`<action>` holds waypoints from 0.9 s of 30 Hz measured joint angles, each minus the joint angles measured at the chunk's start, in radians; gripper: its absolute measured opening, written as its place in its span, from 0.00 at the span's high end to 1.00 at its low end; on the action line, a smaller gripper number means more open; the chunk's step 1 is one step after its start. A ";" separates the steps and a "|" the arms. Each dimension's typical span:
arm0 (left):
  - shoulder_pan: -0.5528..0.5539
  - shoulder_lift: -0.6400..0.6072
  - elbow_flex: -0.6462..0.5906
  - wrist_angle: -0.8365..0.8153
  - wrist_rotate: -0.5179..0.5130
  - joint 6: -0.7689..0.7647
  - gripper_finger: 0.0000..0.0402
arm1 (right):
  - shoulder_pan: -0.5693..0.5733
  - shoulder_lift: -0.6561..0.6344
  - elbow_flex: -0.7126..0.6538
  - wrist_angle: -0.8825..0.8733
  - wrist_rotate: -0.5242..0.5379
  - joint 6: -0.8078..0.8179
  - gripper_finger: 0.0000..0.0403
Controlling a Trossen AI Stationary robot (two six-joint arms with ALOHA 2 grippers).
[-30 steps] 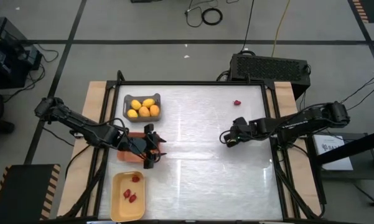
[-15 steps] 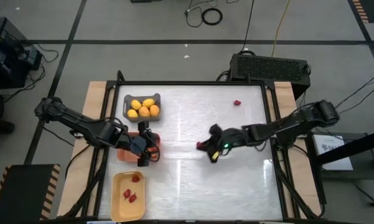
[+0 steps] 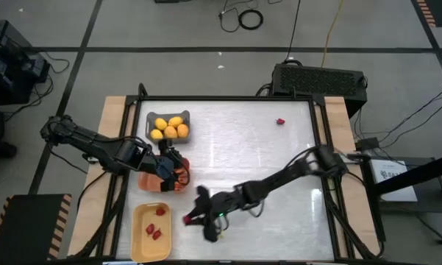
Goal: Sort produce into baskets
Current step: Put the red chili pepper into the yellow bin
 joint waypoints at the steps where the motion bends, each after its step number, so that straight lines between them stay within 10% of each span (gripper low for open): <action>1: 0.003 0.000 0.000 -0.005 0.000 0.000 0.36 | 0.002 0.042 0.056 -0.002 -0.015 -0.021 0.84; 15: 0.055 0.000 0.000 -0.085 -0.005 0.001 0.36 | -0.027 0.418 0.561 -0.003 -0.031 -0.170 0.84; 27: 0.097 0.001 0.000 -0.086 -0.008 0.010 0.36 | -0.038 0.496 0.635 -0.009 -0.028 -0.170 0.81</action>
